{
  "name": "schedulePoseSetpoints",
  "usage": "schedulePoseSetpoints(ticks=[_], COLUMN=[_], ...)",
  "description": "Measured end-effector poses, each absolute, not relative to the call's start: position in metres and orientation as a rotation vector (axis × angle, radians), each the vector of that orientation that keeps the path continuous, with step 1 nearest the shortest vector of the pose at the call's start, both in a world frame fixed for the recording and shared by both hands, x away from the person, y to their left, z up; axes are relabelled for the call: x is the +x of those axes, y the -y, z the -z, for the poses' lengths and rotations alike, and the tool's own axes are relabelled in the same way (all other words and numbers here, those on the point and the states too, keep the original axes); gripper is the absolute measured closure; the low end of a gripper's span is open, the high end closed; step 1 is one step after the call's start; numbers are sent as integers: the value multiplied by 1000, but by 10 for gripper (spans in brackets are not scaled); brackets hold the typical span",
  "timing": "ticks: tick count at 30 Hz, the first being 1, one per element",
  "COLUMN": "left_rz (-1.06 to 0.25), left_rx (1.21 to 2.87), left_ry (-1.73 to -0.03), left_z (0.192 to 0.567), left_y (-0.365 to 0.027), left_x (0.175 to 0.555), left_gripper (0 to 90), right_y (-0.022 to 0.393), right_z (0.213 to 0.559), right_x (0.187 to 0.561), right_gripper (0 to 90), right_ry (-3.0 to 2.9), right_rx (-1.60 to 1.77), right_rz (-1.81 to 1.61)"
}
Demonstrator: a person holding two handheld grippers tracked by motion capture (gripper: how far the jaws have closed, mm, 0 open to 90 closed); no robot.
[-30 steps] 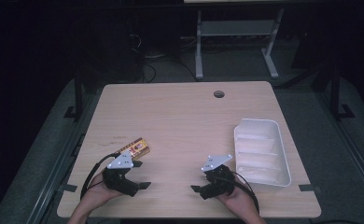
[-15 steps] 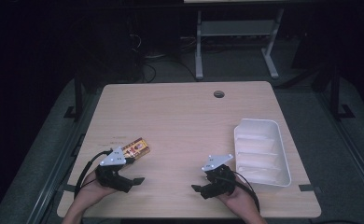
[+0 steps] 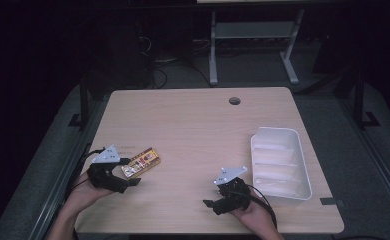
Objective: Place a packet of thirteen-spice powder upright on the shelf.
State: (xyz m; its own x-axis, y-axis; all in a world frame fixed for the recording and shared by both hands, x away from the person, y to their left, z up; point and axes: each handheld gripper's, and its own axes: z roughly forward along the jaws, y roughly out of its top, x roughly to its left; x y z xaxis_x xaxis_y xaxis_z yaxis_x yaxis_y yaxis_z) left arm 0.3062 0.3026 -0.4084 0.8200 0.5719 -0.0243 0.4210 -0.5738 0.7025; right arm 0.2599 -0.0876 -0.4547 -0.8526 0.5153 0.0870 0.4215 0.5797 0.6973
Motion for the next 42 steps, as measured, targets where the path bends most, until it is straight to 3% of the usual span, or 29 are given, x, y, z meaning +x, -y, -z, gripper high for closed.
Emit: schedulePoseSetpoints(ticks=[14, 30, 42], left_rz=[-268, -277, -285], left_rx=[2361, 2464, 2494], left_ry=[-816, -830, -833], left_z=[424, 442, 446], left_y=[-307, -299, -292], left_x=[342, 355, 357], left_gripper=[153, 156, 262], right_y=[93, 91, 89], right_z=[449, 450, 448], right_x=[260, 260, 256], right_gripper=[241, 242, 242], right_ry=[-2654, -2672, -2668], right_rx=[798, 781, 769], right_rz=[-1144, -1135, -1140])
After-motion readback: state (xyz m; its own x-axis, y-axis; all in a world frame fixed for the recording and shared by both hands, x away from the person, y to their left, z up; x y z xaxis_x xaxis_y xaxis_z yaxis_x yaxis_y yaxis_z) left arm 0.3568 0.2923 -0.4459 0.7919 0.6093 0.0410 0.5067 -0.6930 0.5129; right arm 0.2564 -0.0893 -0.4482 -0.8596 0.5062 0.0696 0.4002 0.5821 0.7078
